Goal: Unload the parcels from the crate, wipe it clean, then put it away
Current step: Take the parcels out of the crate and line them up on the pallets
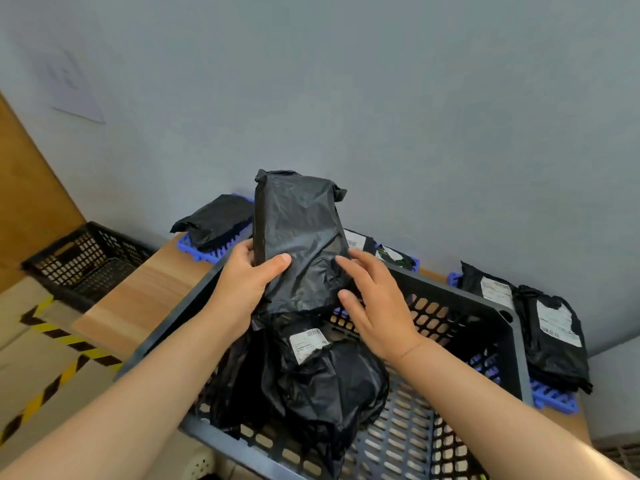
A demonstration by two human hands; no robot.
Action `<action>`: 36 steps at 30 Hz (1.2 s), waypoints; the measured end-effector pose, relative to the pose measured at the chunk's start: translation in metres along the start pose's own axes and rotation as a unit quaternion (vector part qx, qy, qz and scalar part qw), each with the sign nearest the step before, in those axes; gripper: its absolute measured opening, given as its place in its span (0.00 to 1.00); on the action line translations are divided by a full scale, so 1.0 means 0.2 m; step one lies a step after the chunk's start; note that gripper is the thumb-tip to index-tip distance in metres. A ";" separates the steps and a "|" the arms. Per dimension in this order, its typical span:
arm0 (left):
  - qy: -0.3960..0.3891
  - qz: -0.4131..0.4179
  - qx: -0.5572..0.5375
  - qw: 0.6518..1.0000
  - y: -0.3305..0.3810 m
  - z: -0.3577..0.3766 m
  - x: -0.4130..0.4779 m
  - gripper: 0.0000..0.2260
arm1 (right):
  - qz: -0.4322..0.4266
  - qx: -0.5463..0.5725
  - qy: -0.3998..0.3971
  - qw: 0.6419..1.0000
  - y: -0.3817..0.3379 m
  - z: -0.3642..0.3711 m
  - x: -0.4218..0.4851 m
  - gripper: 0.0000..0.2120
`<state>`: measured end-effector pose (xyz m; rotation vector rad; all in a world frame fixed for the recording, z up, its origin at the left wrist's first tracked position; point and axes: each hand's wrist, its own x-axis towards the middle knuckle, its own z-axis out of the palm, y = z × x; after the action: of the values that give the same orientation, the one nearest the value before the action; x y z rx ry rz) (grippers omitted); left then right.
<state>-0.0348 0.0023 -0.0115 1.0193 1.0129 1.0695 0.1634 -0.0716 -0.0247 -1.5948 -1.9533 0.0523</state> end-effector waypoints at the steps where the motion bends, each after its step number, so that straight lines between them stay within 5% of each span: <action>1: 0.007 0.008 0.000 1.000 0.02 -0.03 0.04 0.20 | -0.008 0.003 -0.003 1.000 -0.01 0.03 0.06 0.23; 6: 0.019 0.024 -0.001 1.000 0.17 -0.29 0.32 0.33 | -0.011 0.013 -0.003 1.000 -0.14 0.26 0.42 0.22; 11: -0.037 0.011 0.021 0.999 0.27 -0.54 0.60 0.13 | 0.021 0.039 0.001 0.999 -0.28 0.47 0.73 0.22; 16: -0.043 -0.015 0.050 0.998 0.33 -0.87 0.99 0.18 | 0.044 -0.019 -0.016 0.999 -0.40 0.71 1.11 0.21; 22: -0.024 -0.088 0.047 0.995 0.16 -1.15 1.43 0.21 | 0.200 -0.114 -0.052 0.972 -0.28 0.87 1.40 0.17; 29: -0.077 -0.167 0.152 0.971 -0.11 -1.11 1.65 0.25 | 0.317 -0.179 -0.072 0.929 -0.18 0.95 1.44 0.13; 36: -0.141 -0.138 0.195 0.961 -0.31 -0.88 1.73 0.21 | 0.361 -0.149 -0.036 0.920 -0.17 0.97 1.44 0.11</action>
<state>-0.1328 0.3548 -0.1580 1.2609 1.1142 0.4853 0.0164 0.2444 -0.0461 -2.4749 -1.3593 0.1135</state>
